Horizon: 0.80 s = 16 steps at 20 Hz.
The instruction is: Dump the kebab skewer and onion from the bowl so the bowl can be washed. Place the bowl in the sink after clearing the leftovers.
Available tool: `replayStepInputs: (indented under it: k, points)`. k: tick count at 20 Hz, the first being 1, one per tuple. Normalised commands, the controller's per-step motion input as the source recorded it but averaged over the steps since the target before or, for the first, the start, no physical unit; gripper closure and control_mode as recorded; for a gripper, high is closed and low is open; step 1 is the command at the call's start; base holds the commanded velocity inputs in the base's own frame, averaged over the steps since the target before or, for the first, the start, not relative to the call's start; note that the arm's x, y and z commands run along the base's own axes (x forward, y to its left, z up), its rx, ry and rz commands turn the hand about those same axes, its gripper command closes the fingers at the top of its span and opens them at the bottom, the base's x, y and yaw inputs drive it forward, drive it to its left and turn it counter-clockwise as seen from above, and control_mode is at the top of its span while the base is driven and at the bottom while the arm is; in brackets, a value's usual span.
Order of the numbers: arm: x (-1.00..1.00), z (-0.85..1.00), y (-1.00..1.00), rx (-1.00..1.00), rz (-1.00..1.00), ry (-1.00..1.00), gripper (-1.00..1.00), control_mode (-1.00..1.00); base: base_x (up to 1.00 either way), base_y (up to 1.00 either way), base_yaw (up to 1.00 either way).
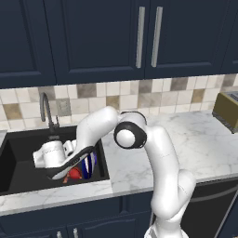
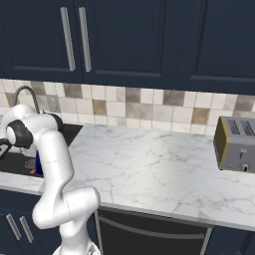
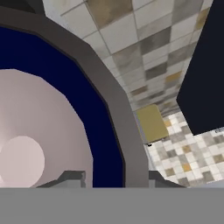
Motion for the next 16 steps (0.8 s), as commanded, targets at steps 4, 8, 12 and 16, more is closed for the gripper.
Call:
replayStepInputs:
  k: [4, 8, 12, 16]
  points:
    - [0.0, 0.26, -0.01, 0.0, 0.0, 0.0, 1.0, -1.0, 0.0, 0.0, 0.0]
    - [0.0, 0.29, -0.11, 0.0, 0.0, -0.04, 1.0, -1.0, 0.0, 0.0, 0.0]
    - [-0.05, 0.32, -0.15, 0.01, 0.0, -0.05, 1.0, -1.0, 0.0, 0.0, 0.0]
    - [-0.14, 0.03, -0.16, 0.13, 0.0, 0.0, 1.0, -1.0, 0.0, 0.0, 0.0]
